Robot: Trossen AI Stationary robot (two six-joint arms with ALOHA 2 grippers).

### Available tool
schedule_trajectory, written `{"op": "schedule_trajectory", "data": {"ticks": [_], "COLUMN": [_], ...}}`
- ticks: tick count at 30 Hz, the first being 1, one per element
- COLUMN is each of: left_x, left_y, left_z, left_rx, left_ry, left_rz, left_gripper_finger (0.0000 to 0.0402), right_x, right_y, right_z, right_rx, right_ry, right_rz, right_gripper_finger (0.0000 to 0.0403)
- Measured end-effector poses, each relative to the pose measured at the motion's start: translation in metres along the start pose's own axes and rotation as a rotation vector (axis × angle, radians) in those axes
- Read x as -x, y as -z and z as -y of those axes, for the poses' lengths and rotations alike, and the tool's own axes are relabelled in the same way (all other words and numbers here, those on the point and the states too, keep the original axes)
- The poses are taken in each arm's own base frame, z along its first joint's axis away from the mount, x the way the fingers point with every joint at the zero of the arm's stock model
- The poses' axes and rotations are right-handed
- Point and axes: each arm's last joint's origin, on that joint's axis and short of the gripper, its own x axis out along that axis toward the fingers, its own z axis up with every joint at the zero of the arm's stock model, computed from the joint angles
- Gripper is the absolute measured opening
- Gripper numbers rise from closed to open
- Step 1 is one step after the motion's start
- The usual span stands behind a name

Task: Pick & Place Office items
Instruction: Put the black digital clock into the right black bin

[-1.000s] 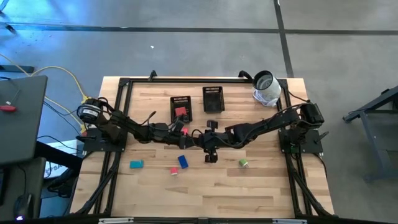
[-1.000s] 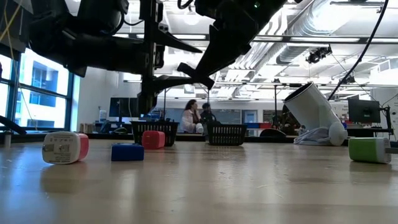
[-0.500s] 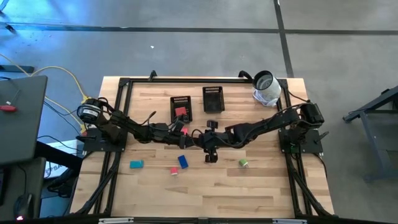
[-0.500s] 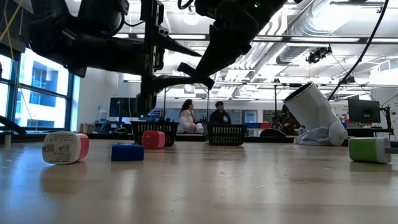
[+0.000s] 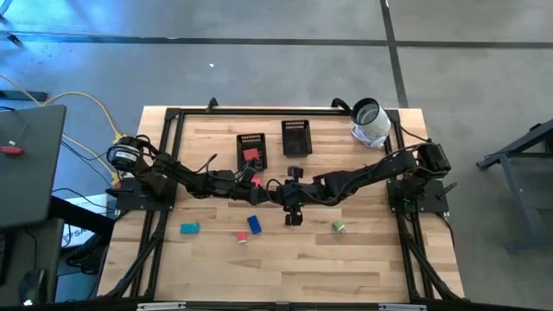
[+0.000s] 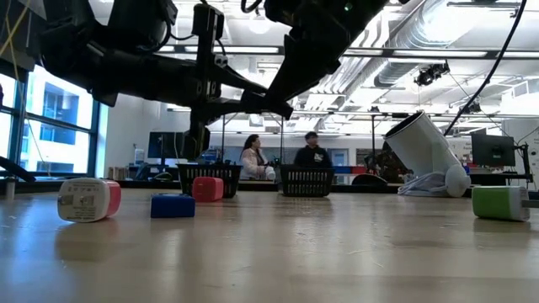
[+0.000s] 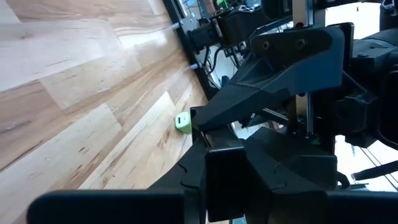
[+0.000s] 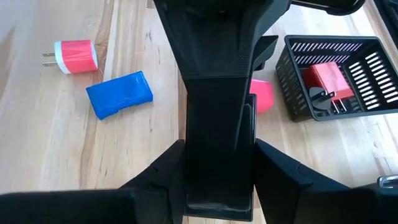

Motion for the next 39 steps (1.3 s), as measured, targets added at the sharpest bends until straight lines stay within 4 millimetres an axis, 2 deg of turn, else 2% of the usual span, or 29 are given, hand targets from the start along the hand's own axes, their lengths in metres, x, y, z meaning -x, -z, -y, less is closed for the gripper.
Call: {"op": "schedule_trajectory", "data": {"ticks": [25,39], "left_x": [0.0,0.0], "left_y": [-0.005,-0.022], "left_z": [-0.003,-0.014], "left_rx": [-0.08,-0.154], "left_ry": [-0.008,-0.034], "left_rz": [-0.021,-0.061], "left_gripper_finger": [0.005,0.005], "right_x": [-0.001,-0.003], "right_y": [-0.002,0.0], "right_z": [0.001,0.008], "right_rx": [-0.017,-0.099], "right_ry": [-0.007,0.005], "right_rz": [0.025,-0.007], "right_gripper_finger": [0.0162,0.0166]}}
